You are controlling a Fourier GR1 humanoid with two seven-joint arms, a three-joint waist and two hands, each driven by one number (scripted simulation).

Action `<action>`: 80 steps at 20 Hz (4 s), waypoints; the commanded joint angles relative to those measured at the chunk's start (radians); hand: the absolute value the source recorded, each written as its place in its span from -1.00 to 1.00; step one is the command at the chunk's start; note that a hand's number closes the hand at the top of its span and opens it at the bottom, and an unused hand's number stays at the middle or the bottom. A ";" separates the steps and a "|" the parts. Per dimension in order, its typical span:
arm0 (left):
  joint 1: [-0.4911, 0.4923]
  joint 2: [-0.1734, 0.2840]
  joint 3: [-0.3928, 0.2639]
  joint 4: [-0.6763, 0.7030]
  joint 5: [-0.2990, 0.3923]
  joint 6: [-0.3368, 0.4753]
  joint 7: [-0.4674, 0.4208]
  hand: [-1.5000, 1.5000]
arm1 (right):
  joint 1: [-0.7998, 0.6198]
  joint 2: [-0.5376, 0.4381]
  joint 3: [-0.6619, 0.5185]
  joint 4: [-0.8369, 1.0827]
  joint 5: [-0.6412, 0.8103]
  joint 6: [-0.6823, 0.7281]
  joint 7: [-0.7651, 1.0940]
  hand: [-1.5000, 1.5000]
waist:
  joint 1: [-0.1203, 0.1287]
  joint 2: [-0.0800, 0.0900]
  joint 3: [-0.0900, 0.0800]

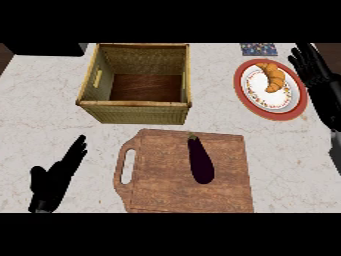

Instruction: Pick the eggplant from the cutting board and place it in the basket

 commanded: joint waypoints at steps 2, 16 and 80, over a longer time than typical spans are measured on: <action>-0.020 -0.041 0.037 -0.123 -0.015 0.096 -0.002 0.00 | 0.032 0.081 0.063 -0.103 0.090 -0.153 0.111 1.00 | -0.014 0.002 0.018; -0.103 -0.114 0.074 -0.236 -0.021 0.208 -0.032 0.00 | 0.019 0.445 0.548 -0.019 0.814 -0.744 0.607 -1.00 | -0.024 -0.014 0.008; -0.088 -0.191 0.055 -0.328 -0.107 0.243 0.025 0.00 | -0.120 0.562 0.524 0.045 1.211 0.126 1.572 -1.00 | -0.010 0.010 0.018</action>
